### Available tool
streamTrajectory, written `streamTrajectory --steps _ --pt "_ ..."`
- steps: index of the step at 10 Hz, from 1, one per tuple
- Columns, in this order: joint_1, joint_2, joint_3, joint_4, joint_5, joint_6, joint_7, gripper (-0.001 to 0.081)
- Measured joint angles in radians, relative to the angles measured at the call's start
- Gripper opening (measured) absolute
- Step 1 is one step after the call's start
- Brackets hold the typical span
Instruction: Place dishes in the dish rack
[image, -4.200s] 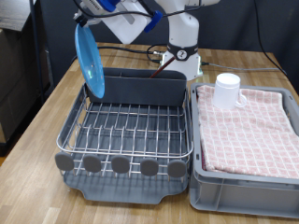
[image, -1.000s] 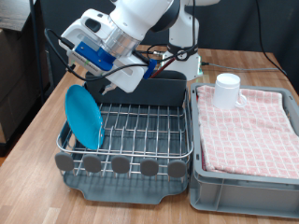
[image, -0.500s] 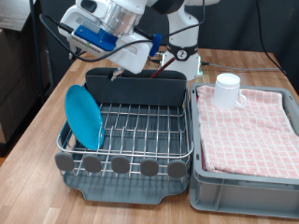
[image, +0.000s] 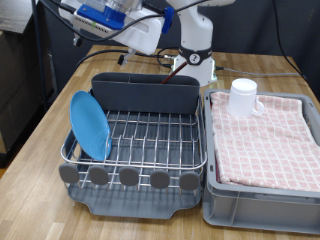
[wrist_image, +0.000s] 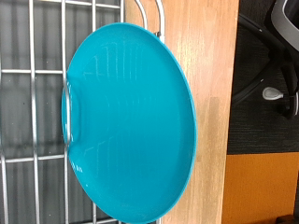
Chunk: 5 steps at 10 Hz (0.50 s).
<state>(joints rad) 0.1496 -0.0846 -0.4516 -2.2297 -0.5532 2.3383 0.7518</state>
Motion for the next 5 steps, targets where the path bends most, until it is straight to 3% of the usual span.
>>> streamTrajectory --steps 2,5 --pt "0.0 0.004 -0.001 -0.001 0.021 0.002 -0.014 0.0803" --pt "0.0 0.007 -0.002 0.014 0.162 -0.025 -0.086 0.0803"
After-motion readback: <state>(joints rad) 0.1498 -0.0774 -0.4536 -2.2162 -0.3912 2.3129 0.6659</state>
